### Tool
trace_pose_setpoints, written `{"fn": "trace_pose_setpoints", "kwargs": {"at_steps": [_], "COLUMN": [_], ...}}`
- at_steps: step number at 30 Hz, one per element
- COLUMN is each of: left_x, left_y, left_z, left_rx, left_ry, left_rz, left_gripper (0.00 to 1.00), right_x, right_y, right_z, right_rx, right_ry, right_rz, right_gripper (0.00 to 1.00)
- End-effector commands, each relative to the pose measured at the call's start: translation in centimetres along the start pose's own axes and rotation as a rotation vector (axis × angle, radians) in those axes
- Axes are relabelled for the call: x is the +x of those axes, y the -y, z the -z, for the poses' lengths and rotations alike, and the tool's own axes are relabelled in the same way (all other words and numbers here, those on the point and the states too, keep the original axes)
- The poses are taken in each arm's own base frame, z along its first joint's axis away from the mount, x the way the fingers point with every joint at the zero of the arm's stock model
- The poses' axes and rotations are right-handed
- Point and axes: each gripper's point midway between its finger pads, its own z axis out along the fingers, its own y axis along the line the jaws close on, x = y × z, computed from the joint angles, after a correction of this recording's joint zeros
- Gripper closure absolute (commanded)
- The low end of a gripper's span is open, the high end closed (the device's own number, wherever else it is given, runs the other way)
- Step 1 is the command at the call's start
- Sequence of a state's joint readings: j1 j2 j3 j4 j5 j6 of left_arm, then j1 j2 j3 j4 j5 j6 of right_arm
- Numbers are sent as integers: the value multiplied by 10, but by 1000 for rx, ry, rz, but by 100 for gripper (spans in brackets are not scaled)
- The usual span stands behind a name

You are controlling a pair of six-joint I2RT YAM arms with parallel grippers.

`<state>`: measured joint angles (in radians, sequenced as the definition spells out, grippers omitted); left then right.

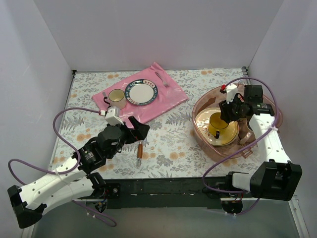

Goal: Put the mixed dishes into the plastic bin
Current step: Place the cup in the plastic bin, then reset both arms

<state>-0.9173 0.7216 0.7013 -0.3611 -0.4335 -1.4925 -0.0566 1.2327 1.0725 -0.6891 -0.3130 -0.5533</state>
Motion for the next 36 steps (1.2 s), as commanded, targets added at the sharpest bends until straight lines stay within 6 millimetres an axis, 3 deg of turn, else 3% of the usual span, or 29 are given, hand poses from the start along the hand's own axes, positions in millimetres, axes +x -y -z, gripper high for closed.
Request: {"fn": "trace_pose_setpoints", "kwargs": {"at_steps": [1,6,9,14,17,21,32,36], "left_x": [-21,-31,-41,-78,-100,-113,-149,-147], "left_y": [11,15,14,11,10,7,10,13], "left_z": [11,14,18,34,45,49,38,33], "left_rx": [26,32,16,-34,-62,-111,-177,-165], "left_ry": [35,50,67,167,224,252,274,222], "left_rz": [-11,-39,-57,-71,-89,-133,-208,-203], "left_gripper": [2,2,2,2,2,2,2,2], "right_x": [-46,-74,-89,-112,-121,-128,-132,-129], "right_y": [9,11,13,25,24,28,36,34], "right_z": [35,68,90,130,143,156,188,190], "right_rx": [70,122,153,289,306,342,459,464], "right_ry": [131,236,312,474,518,555,642,649], "right_rz": [49,27,-4,-83,-127,-188,-279,-291], "right_gripper": [37,11,1,1,1,1,1,1]}}
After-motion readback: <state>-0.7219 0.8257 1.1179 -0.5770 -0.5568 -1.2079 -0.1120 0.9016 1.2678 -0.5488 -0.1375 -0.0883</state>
